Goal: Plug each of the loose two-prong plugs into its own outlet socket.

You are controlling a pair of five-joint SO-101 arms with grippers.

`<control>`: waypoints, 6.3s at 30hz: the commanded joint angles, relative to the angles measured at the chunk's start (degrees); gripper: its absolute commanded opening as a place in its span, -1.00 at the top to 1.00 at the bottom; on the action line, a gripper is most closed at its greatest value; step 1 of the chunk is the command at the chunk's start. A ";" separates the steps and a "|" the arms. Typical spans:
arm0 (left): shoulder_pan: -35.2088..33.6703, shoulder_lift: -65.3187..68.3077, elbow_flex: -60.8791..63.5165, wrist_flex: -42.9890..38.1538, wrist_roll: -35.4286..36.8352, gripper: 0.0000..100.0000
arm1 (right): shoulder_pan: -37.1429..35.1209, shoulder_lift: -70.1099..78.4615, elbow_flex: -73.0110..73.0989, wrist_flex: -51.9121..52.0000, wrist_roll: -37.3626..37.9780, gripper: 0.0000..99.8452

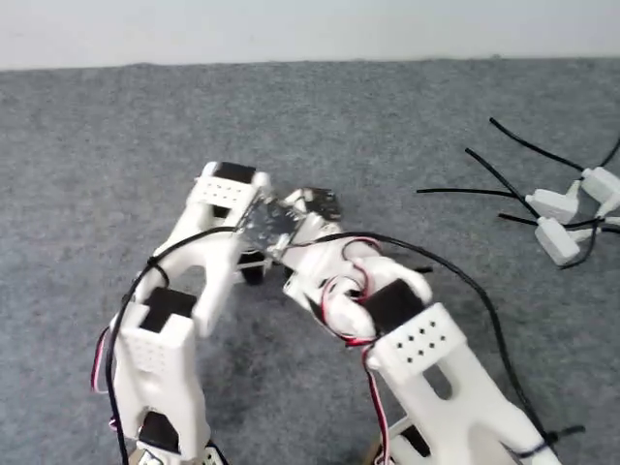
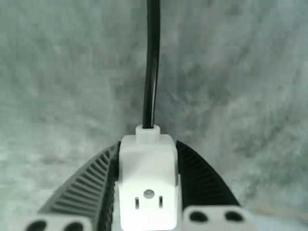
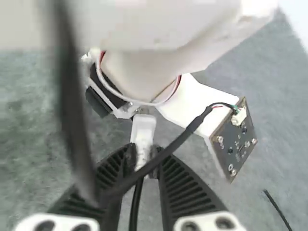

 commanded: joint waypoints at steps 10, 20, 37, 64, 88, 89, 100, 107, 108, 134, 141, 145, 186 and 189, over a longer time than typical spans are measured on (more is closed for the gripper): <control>2.11 -3.60 -5.14 0.18 11.43 0.74 | 0.75 -6.37 -2.20 0.92 0.70 0.98; 0.97 -4.22 -6.99 3.78 13.89 -0.11 | 0.75 -6.37 -2.11 0.92 0.35 0.98; -25.32 -3.52 -16.40 7.74 35.16 0.26 | -1.98 -6.29 0.70 -1.27 0.88 0.98; -32.70 -3.87 2.33 -26.64 59.08 0.75 | -4.26 45.23 -37.01 16.84 45.54 0.98; -34.20 -3.69 2.42 -28.66 59.60 0.75 | -11.91 49.27 -77.01 46.99 25.14 0.98; -34.20 -3.69 2.42 -28.66 59.60 0.75 | -12.44 49.27 -77.98 46.55 16.97 0.98; -34.29 -3.69 2.51 -28.75 59.60 0.75 | -8.84 56.75 -78.07 45.32 -35.34 0.98; -34.46 -3.69 2.51 -28.75 59.60 0.75 | -4.97 59.91 -78.15 46.46 -39.91 0.98; -34.55 -3.69 2.51 -28.75 59.60 0.75 | -4.97 59.82 -78.15 46.55 -40.53 0.98; -34.55 -3.69 2.51 -28.75 59.60 0.75 | -5.05 69.67 -78.33 44.53 -31.38 0.98; -34.55 -3.69 2.51 -28.75 59.60 0.75 | -4.79 71.08 -78.33 42.15 -31.03 0.98; -34.55 -3.69 2.51 -28.75 59.60 0.75 | -5.05 71.96 -78.42 41.89 -31.21 0.98; -31.47 -4.40 2.33 -27.16 57.76 0.75 | -5.49 58.77 -78.33 47.78 -24.09 0.98; -29.54 -7.30 0.13 -20.66 57.14 0.75 | -5.41 56.13 -78.33 49.36 -23.65 0.98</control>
